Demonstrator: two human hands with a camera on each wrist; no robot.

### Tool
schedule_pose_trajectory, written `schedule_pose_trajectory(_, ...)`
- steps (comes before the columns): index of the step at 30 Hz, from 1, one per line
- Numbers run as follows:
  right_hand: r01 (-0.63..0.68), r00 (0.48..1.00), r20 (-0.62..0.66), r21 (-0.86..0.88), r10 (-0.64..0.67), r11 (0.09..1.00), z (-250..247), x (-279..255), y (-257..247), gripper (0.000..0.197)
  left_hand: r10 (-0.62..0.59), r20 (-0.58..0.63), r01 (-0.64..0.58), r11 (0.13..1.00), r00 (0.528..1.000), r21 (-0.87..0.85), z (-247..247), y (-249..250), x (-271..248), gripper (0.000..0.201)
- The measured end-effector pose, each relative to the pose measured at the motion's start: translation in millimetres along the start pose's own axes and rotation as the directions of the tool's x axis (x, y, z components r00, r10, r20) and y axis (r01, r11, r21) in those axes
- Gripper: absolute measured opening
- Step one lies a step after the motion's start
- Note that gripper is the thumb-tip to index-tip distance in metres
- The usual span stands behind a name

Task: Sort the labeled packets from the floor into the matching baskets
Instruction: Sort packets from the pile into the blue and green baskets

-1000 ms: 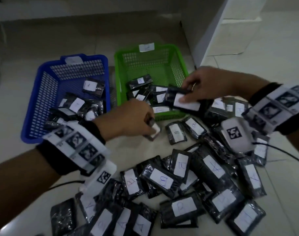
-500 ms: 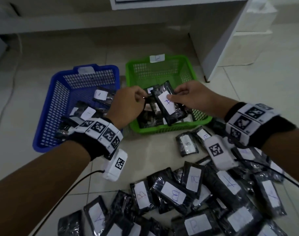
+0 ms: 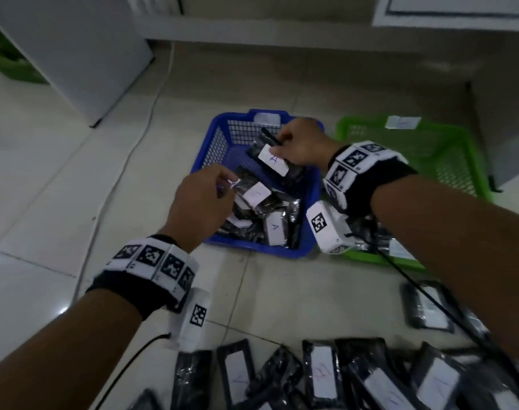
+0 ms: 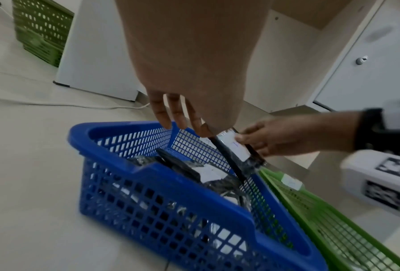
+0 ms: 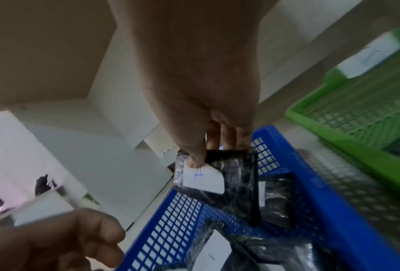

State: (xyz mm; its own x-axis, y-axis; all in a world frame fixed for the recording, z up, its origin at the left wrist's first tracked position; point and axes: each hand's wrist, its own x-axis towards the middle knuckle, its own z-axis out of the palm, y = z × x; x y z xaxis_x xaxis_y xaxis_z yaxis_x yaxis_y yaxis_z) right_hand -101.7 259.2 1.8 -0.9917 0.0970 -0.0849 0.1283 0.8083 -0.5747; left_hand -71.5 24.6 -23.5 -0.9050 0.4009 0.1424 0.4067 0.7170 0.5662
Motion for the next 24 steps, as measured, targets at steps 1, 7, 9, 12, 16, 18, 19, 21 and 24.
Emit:
schedule_pose_trajectory(1,0.041,0.999,0.012,-0.047,-0.041,0.998,6,8,-6,0.026,0.002,0.018,-0.002,1.0,1.0,0.003,2,-1,-4,0.021)
schedule_pose_trajectory(7,0.103,0.985,0.155,-0.22,-0.07,0.97,25,28,-8,0.025,0.085,0.123,-0.083,0.996,0.989,-0.02,15,8,-24,0.008)
schedule_pose_trajectory(9,0.113,0.983,0.168,-0.253,-0.071,0.961,21,21,-2,0.022,0.131,0.149,-0.136,0.99,0.98,0.021,18,17,-30,0.009)
schedule_pose_trajectory(12,0.14,0.983,0.157,-0.283,-0.098,0.949,7,4,6,0.022,0.289,0.132,-0.3,0.951,0.948,0.072,25,31,-40,0.022)
schedule_pose_trajectory(16,0.181,0.98,0.128,-0.275,-0.15,0.944,-18,-22,11,0.021,0.453,0.204,-0.487,0.857,0.868,0.17,43,62,-49,0.048)
schedule_pose_trajectory(18,0.204,0.978,0.103,-0.255,-0.183,0.945,-34,-42,12,0.02,0.47,0.274,-0.525,0.832,0.839,0.181,52,86,-54,0.048)
schedule_pose_trajectory(19,0.212,0.976,0.092,-0.243,-0.195,0.947,-43,-54,14,0.019,0.466,0.313,-0.532,0.83,0.827,0.17,57,100,-59,0.044)
schedule_pose_trajectory(21,0.226,0.972,0.115,-0.245,-0.203,0.943,-60,-78,16,0.017,0.461,0.392,-0.546,0.826,0.796,0.138,66,121,-67,0.034)
schedule_pose_trajectory(24,0.21,0.969,0.189,-0.301,-0.157,0.93,-87,-123,32,0.018,0.462,0.551,-0.585,0.809,0.695,0.059,85,149,-76,0.019)
